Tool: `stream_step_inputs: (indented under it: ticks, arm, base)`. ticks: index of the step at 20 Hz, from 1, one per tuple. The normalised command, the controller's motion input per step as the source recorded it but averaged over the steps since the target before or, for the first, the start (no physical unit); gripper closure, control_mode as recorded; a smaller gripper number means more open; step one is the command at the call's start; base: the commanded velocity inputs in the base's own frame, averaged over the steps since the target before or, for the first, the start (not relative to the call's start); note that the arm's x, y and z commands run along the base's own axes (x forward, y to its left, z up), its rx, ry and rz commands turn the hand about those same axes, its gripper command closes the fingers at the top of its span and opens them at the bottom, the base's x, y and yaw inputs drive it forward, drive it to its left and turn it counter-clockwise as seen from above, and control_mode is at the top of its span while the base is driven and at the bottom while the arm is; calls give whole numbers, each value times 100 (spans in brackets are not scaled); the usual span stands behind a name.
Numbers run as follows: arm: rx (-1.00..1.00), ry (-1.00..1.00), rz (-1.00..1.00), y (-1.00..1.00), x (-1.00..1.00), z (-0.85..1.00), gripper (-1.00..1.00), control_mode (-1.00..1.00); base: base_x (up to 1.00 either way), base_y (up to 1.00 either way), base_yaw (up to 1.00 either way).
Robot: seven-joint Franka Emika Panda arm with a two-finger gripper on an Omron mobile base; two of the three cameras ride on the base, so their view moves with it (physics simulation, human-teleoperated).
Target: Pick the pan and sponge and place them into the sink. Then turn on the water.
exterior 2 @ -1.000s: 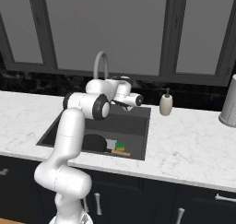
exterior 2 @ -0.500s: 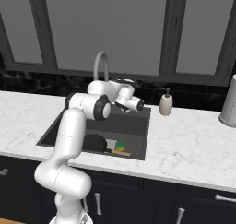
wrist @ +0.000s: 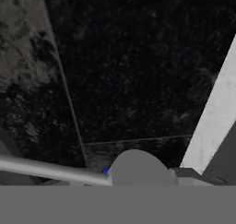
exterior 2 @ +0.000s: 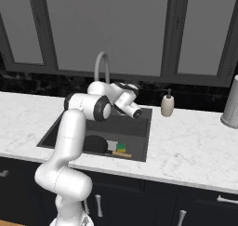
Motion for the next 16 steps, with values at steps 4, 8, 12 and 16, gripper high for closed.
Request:
stream_step_inputs:
  ticks: [4,8,12,16]
  arm:
    - [33,4,-16,-37,0,-1,100,-100]
    - [29,3,-12,-33,0,-6,100,-100]
    - [19,0,-6,-16,0,-15,100,-100]
    - [4,0,0,0,0,-18,100,-100]
  base:
    - [0,0,0]
    - [0,0,0]
    - [0,0,0]
    - [0,0,0]
